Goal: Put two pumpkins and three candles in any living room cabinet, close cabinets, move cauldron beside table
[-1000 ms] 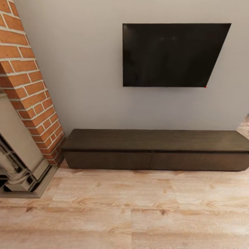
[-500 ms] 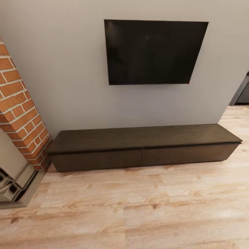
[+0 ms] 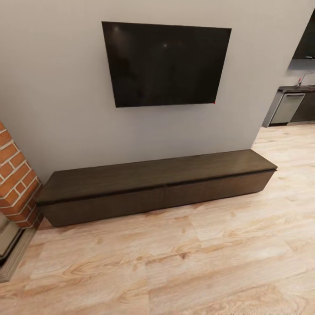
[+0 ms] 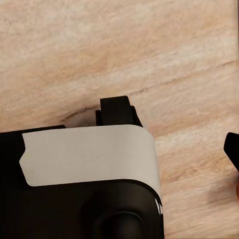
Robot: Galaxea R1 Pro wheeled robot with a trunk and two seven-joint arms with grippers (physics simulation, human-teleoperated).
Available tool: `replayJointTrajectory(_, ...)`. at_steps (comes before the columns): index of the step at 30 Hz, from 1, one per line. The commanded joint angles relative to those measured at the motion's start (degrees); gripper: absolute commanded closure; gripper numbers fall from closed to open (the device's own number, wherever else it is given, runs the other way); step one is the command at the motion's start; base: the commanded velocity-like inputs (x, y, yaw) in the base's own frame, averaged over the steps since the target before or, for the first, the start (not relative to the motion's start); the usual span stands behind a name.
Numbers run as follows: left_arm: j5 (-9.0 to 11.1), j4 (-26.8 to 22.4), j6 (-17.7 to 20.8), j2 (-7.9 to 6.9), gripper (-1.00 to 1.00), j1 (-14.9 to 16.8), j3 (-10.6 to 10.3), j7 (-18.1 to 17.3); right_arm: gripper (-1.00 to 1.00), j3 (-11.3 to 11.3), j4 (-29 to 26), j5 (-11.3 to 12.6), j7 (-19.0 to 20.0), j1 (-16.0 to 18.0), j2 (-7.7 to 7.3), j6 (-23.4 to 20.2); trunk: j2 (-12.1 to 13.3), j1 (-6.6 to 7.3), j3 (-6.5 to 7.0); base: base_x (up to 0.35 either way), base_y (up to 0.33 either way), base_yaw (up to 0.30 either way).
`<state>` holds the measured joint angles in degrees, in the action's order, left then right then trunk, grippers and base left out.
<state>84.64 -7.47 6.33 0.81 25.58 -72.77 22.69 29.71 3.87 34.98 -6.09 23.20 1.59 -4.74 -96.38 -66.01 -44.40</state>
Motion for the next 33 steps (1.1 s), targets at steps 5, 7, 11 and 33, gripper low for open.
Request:
replayJointTrajectory(5,0.0,-0.05,0.0,0.06,-1.0,0.0,0.0,-0.02,-1.0,0.0,0.0,0.0,0.12,0.0,0.04,-0.03,0.0,0.0,0.0,0.0,0.0,-0.276)
replayJointTrajectory(7,0.0,-0.07,0.0,0.05,-1.0,0.0,0.0,-0.02,-1.0,0.0,0.0,0.0,0.16,0.0,0.02,-0.02,0.0,0.0,0.0,0.0,0.0,-0.277)
replayJointTrajectory(11,0.0,-0.08,0.0,0.07,-1.0,0.0,0.0,-0.02,-1.0,0.0,0.0,0.0,0.2,0.0,0.05,-0.01,0.0,0.0,0.0,0.0,0.0,-0.277)
replayJointTrajectory(33,0.0,-0.09,0.0,0.07,-1.0,0.0,0.0,-0.02,-1.0,0.0,0.0,0.05,0.21,0.0,0.08,-0.02,0.0,0.0,0.0,0.0,0.0,-0.277)
